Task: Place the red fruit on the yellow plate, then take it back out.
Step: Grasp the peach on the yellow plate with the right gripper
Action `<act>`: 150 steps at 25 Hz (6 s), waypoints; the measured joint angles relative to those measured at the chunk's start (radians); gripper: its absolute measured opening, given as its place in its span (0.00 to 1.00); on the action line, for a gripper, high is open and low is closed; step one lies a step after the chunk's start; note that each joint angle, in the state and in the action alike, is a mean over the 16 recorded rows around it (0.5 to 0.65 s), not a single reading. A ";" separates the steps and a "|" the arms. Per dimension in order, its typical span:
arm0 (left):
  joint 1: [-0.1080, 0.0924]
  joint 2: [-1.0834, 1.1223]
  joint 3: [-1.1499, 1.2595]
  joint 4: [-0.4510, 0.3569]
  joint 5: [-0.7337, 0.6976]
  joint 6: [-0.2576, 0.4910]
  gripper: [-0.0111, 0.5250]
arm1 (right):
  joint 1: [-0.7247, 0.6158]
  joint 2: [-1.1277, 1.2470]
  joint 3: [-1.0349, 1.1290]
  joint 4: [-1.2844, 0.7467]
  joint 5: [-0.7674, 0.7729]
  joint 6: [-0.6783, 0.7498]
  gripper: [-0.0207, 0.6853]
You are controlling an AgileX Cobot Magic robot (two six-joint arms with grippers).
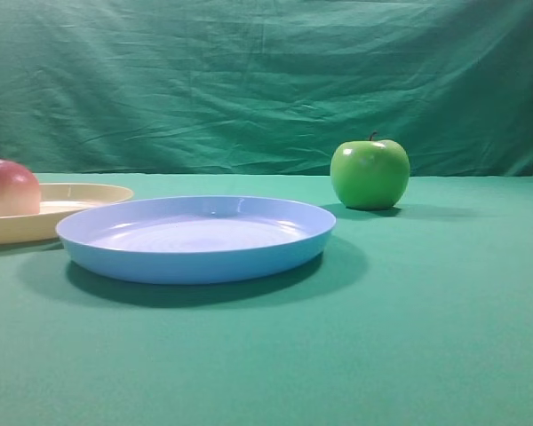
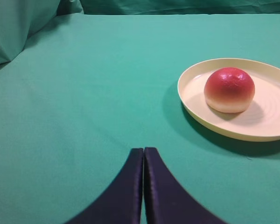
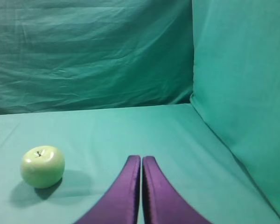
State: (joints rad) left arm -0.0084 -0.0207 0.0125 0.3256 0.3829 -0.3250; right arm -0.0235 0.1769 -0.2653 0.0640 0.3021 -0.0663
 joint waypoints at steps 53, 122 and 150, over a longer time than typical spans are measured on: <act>0.000 0.000 0.000 0.000 0.000 0.000 0.02 | 0.005 -0.086 0.098 0.026 -0.054 -0.005 0.03; 0.000 0.000 0.000 0.000 0.000 0.000 0.02 | 0.838 1.944 -1.573 0.564 0.385 -0.681 0.54; 0.000 0.000 0.000 0.000 0.000 0.000 0.02 | 0.900 2.265 -1.710 0.533 0.043 -0.674 0.83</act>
State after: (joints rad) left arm -0.0084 -0.0207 0.0125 0.3256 0.3829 -0.3250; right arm 0.8769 2.4423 -1.9753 0.5971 0.3454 -0.7400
